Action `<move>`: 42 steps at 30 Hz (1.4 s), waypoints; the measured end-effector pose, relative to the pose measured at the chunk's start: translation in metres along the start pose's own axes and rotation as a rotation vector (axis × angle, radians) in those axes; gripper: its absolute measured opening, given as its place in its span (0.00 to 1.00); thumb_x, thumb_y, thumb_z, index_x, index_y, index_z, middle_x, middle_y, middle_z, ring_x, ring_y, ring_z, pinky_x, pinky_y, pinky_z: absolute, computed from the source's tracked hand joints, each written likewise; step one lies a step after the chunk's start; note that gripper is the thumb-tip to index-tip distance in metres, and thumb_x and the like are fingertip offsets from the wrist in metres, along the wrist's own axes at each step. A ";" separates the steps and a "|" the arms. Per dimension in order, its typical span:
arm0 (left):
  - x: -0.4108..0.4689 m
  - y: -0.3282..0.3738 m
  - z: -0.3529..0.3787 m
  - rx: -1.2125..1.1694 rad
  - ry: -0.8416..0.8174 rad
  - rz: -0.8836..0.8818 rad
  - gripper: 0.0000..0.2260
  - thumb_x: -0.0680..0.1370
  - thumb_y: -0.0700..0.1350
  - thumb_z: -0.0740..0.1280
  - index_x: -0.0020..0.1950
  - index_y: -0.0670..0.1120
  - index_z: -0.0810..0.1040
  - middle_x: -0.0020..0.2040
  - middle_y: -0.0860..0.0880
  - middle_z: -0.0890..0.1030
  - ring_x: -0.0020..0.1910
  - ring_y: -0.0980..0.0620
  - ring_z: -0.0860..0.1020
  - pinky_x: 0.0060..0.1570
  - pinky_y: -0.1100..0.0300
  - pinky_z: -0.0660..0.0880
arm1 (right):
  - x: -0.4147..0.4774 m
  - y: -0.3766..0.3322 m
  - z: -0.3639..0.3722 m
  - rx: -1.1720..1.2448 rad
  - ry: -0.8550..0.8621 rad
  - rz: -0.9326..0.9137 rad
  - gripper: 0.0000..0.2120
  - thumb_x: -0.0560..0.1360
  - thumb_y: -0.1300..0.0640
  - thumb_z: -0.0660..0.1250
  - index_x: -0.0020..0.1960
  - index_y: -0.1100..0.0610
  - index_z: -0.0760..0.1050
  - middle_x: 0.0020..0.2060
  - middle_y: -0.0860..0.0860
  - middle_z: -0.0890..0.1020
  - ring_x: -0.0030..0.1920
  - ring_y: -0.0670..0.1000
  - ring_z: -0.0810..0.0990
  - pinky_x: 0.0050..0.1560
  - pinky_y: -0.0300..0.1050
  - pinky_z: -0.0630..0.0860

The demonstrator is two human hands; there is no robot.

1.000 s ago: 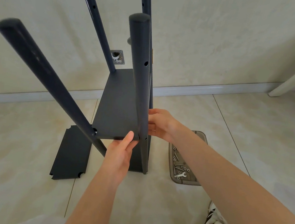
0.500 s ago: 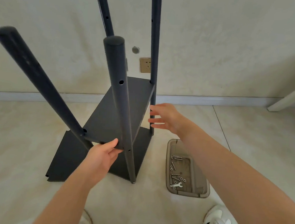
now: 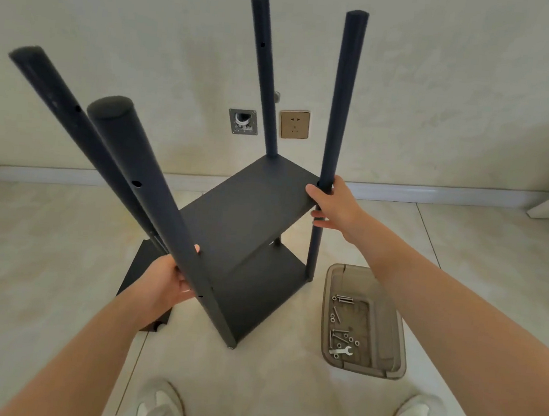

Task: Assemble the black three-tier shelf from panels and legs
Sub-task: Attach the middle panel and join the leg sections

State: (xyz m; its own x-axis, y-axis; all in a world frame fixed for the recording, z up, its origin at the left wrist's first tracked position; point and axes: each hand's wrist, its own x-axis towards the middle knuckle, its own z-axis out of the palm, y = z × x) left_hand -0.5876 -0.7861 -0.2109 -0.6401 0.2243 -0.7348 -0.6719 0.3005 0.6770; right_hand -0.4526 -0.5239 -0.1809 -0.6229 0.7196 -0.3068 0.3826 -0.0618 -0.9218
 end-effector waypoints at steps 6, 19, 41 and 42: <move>0.016 0.014 -0.004 0.020 -0.046 0.040 0.14 0.77 0.42 0.73 0.57 0.39 0.73 0.46 0.42 0.81 0.44 0.42 0.81 0.39 0.49 0.76 | 0.002 0.006 -0.016 -0.104 0.018 0.013 0.17 0.81 0.48 0.63 0.67 0.52 0.66 0.53 0.51 0.80 0.38 0.50 0.85 0.33 0.39 0.81; -0.028 -0.034 0.016 -0.294 0.181 0.311 0.12 0.84 0.54 0.59 0.45 0.56 0.80 0.40 0.55 0.82 0.43 0.53 0.79 0.44 0.59 0.73 | -0.012 0.016 -0.001 -0.026 0.151 -0.029 0.15 0.83 0.52 0.59 0.69 0.53 0.66 0.52 0.54 0.78 0.41 0.50 0.80 0.34 0.38 0.76; -0.020 -0.028 0.073 -0.029 0.253 0.202 0.30 0.85 0.60 0.53 0.75 0.37 0.66 0.74 0.35 0.68 0.71 0.34 0.69 0.69 0.42 0.67 | -0.060 0.028 0.012 -0.201 0.224 -0.069 0.15 0.80 0.49 0.65 0.62 0.56 0.74 0.49 0.53 0.83 0.33 0.48 0.84 0.36 0.38 0.81; -0.027 -0.035 0.087 0.013 0.086 0.208 0.30 0.84 0.60 0.55 0.75 0.38 0.68 0.74 0.36 0.69 0.73 0.35 0.69 0.71 0.42 0.66 | -0.064 0.027 0.013 -0.208 0.221 -0.062 0.15 0.80 0.48 0.65 0.61 0.56 0.74 0.48 0.53 0.83 0.32 0.48 0.84 0.36 0.38 0.81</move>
State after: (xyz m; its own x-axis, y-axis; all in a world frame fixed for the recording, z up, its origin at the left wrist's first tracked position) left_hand -0.5146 -0.7223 -0.2184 -0.7940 0.2033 -0.5729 -0.5177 0.2681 0.8125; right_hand -0.4111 -0.5811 -0.1891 -0.4948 0.8520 -0.1711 0.4940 0.1138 -0.8620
